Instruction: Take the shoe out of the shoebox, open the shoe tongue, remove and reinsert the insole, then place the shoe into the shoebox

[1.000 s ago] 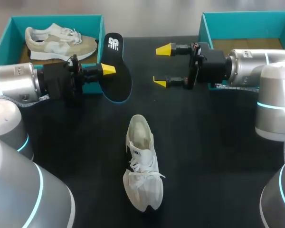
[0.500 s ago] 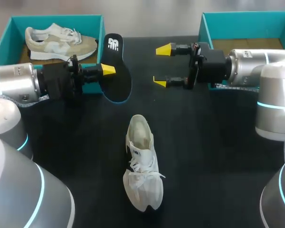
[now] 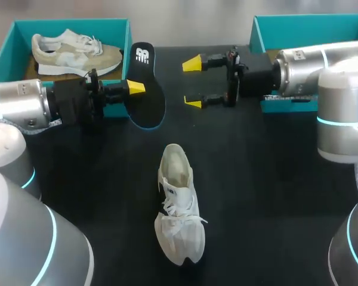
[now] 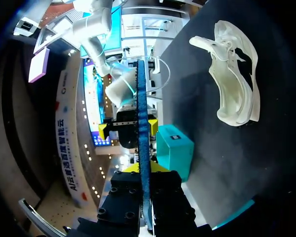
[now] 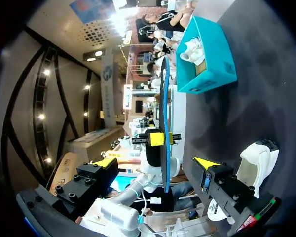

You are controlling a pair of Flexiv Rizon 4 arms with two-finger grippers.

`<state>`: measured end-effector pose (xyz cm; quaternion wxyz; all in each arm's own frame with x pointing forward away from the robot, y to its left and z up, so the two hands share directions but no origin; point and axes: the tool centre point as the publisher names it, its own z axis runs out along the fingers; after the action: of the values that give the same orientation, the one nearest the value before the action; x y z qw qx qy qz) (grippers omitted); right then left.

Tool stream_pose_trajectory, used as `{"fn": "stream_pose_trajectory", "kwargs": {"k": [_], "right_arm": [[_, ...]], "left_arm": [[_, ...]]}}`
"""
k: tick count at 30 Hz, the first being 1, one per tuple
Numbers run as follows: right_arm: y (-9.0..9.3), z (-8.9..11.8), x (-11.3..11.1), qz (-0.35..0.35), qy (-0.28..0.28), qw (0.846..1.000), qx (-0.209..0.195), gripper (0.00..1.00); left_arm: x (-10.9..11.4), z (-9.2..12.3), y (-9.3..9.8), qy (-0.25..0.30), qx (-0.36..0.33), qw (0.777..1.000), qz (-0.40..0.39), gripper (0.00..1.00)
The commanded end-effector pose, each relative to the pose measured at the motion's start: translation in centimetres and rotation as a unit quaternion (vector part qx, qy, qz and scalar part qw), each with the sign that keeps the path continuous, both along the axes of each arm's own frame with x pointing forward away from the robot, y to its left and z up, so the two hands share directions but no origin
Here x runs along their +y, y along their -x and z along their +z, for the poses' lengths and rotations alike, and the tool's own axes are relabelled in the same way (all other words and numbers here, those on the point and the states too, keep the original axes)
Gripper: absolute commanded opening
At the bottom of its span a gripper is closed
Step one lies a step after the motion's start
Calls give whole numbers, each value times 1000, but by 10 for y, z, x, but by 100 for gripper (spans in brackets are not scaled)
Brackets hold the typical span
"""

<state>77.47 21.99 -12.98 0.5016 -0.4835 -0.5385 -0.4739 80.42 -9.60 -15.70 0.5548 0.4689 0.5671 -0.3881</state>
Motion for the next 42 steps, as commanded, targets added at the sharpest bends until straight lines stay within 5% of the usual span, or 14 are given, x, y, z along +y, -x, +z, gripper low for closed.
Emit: {"fn": "stream_pose_trajectory", "kwargs": {"k": [1, 32, 42], "right_arm": [[-6, -6, 15, 24, 0, 1000, 1, 100], [1, -18, 13, 18, 4, 1000, 5, 100], [-9, -35, 34, 69, 19, 997, -16, 100]], "left_arm": [[-1, -1, -1, -1, -1, 1000, 0, 0], [-1, -1, -1, -1, -1, 1000, 0, 0], [-1, -1, -1, -1, -1, 1000, 0, 0]]}}
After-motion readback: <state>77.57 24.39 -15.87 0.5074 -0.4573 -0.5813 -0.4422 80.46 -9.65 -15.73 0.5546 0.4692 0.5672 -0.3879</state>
